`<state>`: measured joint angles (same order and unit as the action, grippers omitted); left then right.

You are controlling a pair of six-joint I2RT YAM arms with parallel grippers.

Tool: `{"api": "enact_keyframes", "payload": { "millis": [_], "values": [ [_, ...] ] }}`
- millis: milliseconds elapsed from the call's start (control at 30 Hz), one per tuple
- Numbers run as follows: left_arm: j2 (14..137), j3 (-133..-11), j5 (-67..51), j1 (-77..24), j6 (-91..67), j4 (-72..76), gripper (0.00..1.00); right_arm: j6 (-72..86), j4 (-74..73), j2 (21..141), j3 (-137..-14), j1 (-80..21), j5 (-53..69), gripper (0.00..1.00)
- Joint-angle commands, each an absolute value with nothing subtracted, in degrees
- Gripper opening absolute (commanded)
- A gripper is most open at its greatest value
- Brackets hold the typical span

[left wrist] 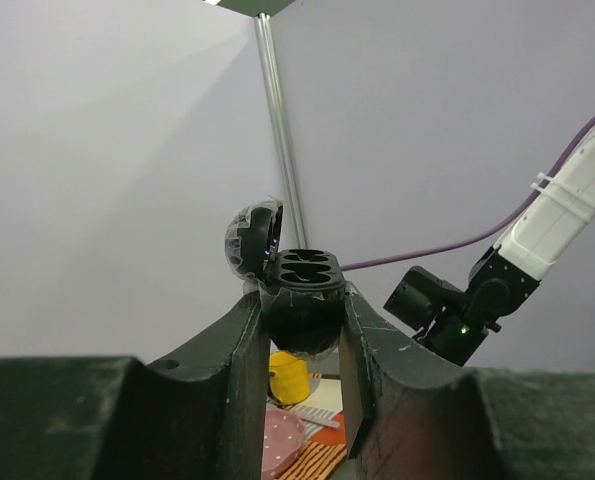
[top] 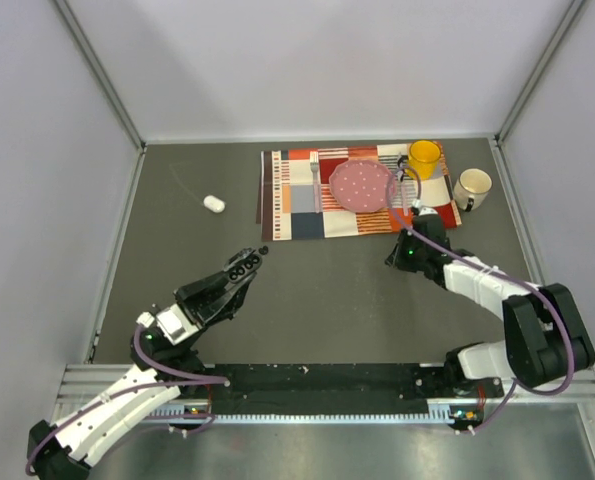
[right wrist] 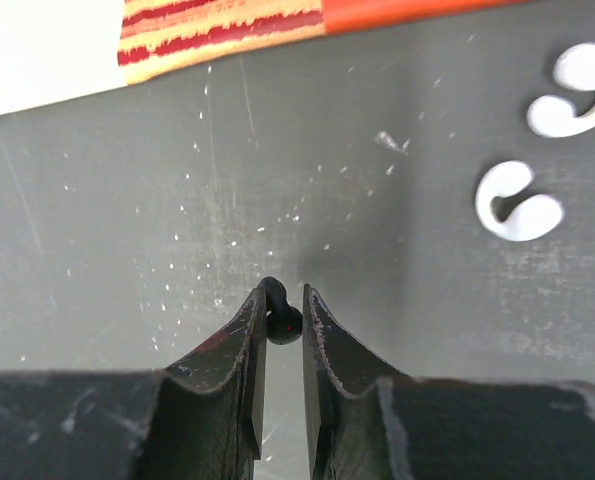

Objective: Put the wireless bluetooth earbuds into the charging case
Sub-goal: Pick up the earbud from the center of the board.

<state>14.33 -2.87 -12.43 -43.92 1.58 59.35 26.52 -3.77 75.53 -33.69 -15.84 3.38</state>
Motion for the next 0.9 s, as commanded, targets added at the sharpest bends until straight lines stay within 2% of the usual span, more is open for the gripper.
{"api": "enact_keyframes", "payload": {
  "millis": [0, 533, 867],
  "values": [
    [12.9, 3.3, -11.5, -43.8, 1.1, 59.5, 0.0, 29.2, -1.9, 78.6, -36.5, -21.7, -8.6, 0.08],
    [14.5, 3.1, -10.7, -43.7, 1.7, 59.9, 0.0, 30.8, -1.8, 78.4, -32.2, -24.5, -9.6, 0.22],
    [14.3, 3.1, -10.5, -43.8, 1.7, 59.8, 0.0, 28.1, -2.4, 78.6, -33.8, -24.5, -7.2, 0.26]
  ]
}}
